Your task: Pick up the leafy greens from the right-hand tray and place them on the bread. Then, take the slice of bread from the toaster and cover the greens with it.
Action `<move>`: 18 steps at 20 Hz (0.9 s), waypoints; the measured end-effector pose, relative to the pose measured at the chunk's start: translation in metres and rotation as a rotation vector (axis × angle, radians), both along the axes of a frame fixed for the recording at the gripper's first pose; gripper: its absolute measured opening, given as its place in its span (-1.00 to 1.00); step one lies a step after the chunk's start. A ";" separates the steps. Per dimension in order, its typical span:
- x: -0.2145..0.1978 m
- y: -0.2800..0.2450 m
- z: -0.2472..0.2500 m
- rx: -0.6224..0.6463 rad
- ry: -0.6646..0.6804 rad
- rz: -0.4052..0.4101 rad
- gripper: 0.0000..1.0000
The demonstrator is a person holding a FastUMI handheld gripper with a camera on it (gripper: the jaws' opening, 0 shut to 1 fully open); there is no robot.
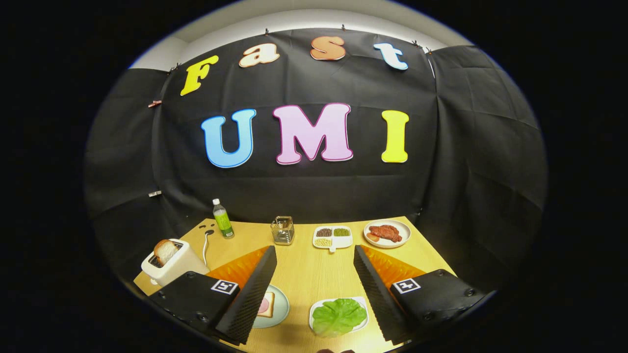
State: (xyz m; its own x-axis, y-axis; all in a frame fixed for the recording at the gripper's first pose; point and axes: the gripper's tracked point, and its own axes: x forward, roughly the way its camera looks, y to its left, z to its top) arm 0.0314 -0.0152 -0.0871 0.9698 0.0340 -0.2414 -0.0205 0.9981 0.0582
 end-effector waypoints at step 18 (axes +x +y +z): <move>0.009 -0.033 -0.193 -0.024 0.411 0.016 0.98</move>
